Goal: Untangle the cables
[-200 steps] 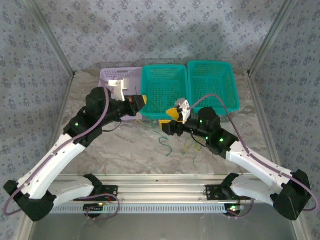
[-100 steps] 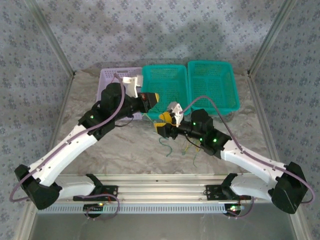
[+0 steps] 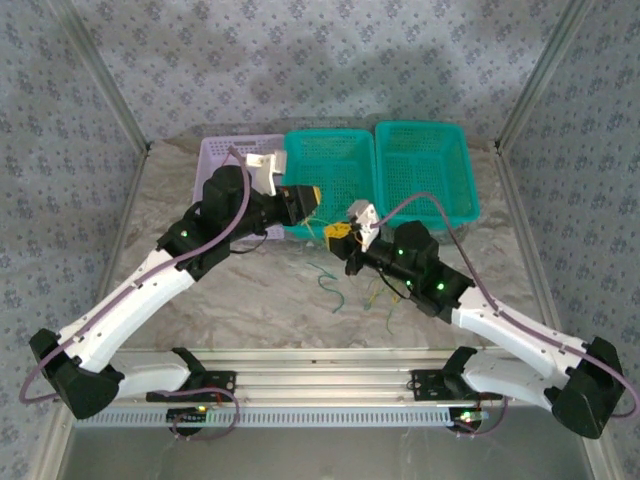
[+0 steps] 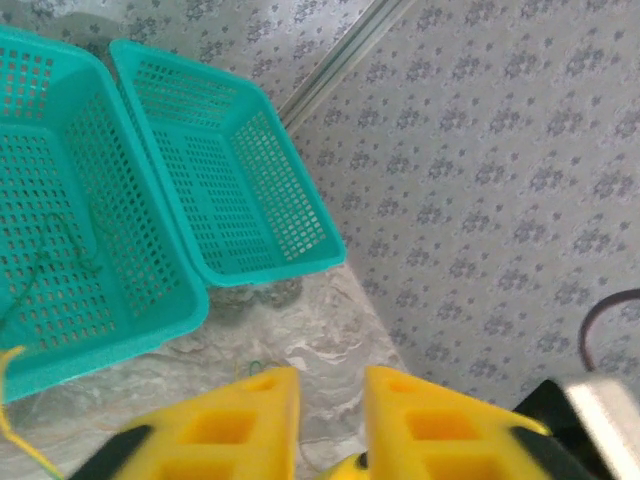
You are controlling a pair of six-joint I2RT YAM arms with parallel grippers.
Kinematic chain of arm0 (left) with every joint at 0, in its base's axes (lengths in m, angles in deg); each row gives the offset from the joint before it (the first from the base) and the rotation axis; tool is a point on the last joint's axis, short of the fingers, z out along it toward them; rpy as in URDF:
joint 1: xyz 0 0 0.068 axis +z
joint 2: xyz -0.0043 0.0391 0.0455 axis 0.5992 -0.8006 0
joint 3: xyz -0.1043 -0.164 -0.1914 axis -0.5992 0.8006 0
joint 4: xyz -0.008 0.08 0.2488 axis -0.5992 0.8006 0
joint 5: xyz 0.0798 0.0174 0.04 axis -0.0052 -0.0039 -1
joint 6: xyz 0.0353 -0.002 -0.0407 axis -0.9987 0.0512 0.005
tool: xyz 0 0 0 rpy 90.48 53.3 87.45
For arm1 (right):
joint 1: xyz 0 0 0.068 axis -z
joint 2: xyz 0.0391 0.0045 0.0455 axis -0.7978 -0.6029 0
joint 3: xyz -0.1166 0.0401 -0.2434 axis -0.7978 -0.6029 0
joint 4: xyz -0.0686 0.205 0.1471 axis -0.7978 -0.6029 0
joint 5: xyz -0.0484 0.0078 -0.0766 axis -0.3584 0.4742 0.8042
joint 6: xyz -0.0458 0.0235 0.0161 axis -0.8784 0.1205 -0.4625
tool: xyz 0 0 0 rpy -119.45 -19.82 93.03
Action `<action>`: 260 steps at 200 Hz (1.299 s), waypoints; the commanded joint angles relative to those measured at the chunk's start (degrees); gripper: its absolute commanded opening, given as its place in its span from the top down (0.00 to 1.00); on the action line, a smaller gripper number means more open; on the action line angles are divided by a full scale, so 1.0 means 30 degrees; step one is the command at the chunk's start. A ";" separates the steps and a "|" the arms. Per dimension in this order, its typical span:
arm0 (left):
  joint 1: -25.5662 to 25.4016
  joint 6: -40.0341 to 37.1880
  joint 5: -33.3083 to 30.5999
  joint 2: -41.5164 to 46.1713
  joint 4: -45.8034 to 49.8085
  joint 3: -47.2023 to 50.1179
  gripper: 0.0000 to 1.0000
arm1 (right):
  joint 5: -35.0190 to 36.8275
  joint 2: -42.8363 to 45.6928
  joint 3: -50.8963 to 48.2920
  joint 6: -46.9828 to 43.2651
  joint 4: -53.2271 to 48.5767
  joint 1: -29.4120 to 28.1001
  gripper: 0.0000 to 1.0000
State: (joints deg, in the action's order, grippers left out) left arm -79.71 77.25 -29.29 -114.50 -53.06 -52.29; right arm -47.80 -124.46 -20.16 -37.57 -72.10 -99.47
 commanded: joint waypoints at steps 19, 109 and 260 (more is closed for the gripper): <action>-0.0133 -0.1813 -0.2041 0.0525 0.1964 -0.1581 0.16 | 0.5509 0.2049 0.0175 -0.0391 -0.1486 0.0550 1.00; -0.0128 -0.2192 -0.1913 0.0877 0.2881 -0.0850 0.06 | 0.6981 -0.1577 0.6707 0.3641 -0.7842 0.8237 1.00; -0.0409 -0.1313 -0.0455 0.0798 0.2753 0.1147 0.06 | 0.3287 -1.6874 1.8366 0.5173 -1.5930 1.2959 0.93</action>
State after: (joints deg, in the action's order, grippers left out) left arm -80.38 72.69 -32.04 -112.77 -44.34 -49.38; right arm -36.17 -173.07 31.86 -24.00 -115.27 -61.41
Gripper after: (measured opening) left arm 0.938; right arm 0.066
